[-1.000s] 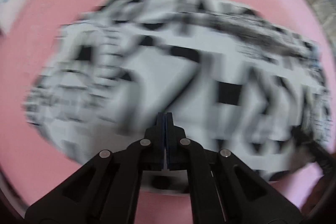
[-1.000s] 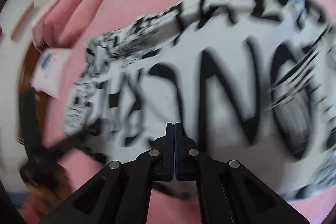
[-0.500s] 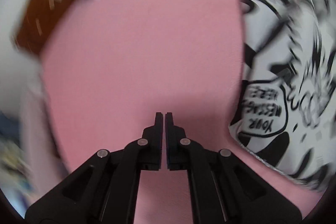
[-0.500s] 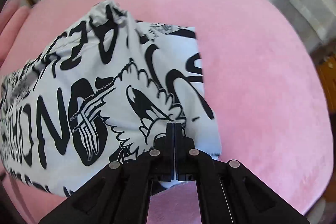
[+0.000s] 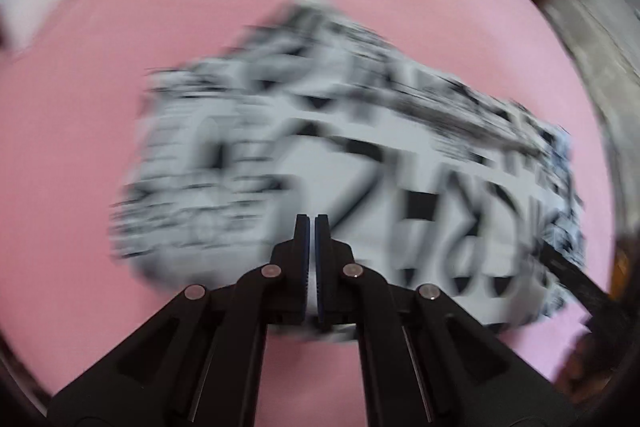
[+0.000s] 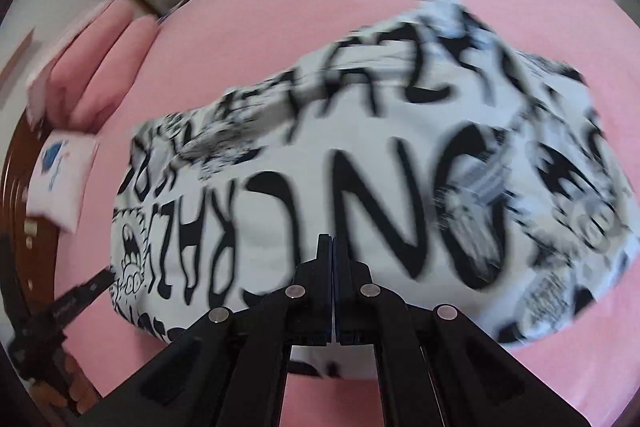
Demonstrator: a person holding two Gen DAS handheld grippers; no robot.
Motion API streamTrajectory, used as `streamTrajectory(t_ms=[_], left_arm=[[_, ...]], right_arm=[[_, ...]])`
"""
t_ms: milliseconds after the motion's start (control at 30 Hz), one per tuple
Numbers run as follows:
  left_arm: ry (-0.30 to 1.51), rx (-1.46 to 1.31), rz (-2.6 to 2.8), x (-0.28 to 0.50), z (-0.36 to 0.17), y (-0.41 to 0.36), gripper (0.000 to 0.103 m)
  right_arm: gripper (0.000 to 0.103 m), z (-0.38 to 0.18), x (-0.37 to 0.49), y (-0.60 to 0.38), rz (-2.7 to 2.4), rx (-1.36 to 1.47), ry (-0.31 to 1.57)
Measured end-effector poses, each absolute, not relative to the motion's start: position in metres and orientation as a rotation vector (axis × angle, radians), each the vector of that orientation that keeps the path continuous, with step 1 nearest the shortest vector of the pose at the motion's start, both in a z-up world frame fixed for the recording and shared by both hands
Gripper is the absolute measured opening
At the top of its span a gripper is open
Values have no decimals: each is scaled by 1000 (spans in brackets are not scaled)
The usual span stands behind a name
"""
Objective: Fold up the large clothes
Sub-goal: 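Press and smooth the jacket bundle with both closed tools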
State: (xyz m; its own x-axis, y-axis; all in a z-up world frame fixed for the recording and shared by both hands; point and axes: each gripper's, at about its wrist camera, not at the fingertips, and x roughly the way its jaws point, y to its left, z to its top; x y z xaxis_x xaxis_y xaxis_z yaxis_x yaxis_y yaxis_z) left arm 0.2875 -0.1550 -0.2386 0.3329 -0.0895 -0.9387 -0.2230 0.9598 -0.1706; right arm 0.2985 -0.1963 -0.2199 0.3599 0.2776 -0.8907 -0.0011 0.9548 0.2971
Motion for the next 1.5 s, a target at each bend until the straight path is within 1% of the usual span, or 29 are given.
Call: streamTrajectory(t_ms=[67, 167, 233, 367, 467, 600, 733, 800, 900, 1000, 1067, 1133, 1200, 1267, 1333, 1400, 1467, 1500], left_arm=[[1271, -269, 17, 308, -248, -173, 1], [1355, -213, -51, 332, -284, -205, 1], [1375, -243, -30, 339, -298, -211, 1], [1350, -391, -53, 338, -306, -202, 1], [1346, -474, -75, 338, -311, -198, 1], [1356, -457, -95, 345, -313, -207, 1], [1350, -440, -111, 344, -308, -212, 1], [1341, -476, -168, 345, -317, -216, 1], [1319, -576, -269, 343, -317, -221, 1], [1372, -533, -233, 345, -329, -236, 1], [1367, -565, -215, 346, -337, -235, 1], [1361, -586, -174, 346, -339, -223, 1], [1340, -580, -110, 343, -338, -203, 1], [1341, -584, -67, 338, -340, -184, 1], [1343, -505, 26, 329, -341, -161, 1], [1325, -492, 92, 319, -340, -137, 1], [1309, -538, 208, 307, -338, -108, 1], [1294, -577, 239, 301, -338, -97, 1]], right_arm=[[0, -229, 325, -174, 219, 238, 1185], [0, -244, 365, -155, 261, 218, 1186], [0, -255, 397, -147, 238, 198, 1201], [0, -271, 444, -137, 202, 187, 1232], [0, -275, 469, -131, 190, 166, 1181], [0, -270, 488, -120, 209, 162, 1167], [0, -244, 464, -128, 265, 219, 1118], [0, -239, 441, -130, 292, 239, 1117], [0, -246, 410, -128, 361, 252, 1192], [0, -266, 375, -120, 339, 116, 1269], [0, -266, 357, -135, 331, 161, 1229], [0, -262, 350, -154, 298, 214, 1225], [0, -257, 345, -175, 246, 209, 1225], [0, -249, 334, -202, 133, 115, 1230], [0, -256, 321, -239, -75, -4, 1280], [0, -259, 308, -278, -200, 21, 1301], [0, -247, 295, -311, -236, 106, 1279], [0, -236, 291, -317, -273, 84, 1261]])
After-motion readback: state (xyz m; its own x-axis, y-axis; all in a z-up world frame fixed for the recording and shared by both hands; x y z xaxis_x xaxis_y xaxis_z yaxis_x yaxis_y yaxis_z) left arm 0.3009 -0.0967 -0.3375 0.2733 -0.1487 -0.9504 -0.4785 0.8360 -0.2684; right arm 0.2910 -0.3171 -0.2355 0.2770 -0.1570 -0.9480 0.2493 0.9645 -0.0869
